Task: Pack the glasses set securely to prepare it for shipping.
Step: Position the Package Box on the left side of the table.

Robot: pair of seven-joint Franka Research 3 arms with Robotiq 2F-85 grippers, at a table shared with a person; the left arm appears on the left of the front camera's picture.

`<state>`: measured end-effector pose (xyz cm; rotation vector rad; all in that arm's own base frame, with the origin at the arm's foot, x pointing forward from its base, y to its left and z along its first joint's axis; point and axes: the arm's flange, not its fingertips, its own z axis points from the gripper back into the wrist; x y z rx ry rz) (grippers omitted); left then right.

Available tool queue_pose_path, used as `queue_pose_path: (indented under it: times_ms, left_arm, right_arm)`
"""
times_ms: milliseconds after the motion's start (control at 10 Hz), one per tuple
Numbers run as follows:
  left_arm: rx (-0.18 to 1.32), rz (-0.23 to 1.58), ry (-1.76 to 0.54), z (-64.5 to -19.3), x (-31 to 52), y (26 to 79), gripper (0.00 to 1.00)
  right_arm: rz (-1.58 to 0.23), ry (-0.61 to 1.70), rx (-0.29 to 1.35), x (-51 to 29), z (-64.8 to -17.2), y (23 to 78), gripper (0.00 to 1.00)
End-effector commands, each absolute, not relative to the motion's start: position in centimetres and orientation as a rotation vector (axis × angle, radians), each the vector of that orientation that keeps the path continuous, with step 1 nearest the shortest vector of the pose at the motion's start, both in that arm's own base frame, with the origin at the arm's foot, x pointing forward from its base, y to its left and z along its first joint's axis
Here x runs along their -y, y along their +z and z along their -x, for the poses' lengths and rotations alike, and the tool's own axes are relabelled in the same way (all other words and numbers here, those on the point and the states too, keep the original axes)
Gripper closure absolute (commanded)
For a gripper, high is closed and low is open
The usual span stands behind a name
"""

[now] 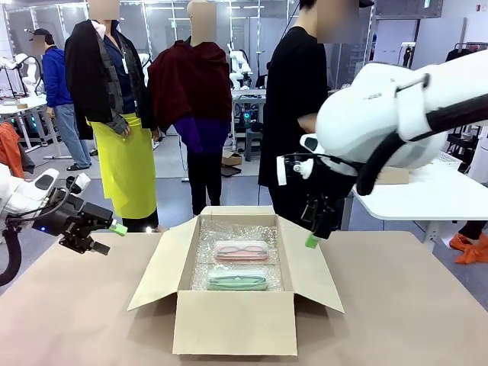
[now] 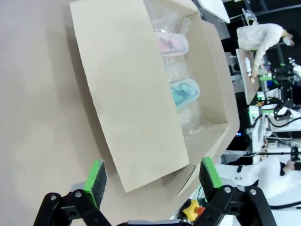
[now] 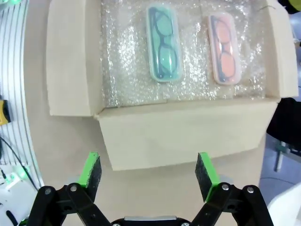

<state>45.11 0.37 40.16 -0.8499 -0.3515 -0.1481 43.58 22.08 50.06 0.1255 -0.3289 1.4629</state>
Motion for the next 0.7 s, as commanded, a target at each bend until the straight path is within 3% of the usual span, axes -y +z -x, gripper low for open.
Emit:
queue_pose_path:
  times_ms: [0, 600]
  left_arm:
    - [0.310, 0.941, -0.076, -46.5, -0.5, 39.7, 0.00]
    - [0.328, 0.881, -0.114, -45.5, -0.4, 39.5, 0.00]
  right_arm:
    - [-0.097, 1.440, 0.426, -20.2, -40.5, 50.5, 0.00]
    - [-0.104, 1.449, 0.365, -21.0, -42.4, 50.8, 0.00]
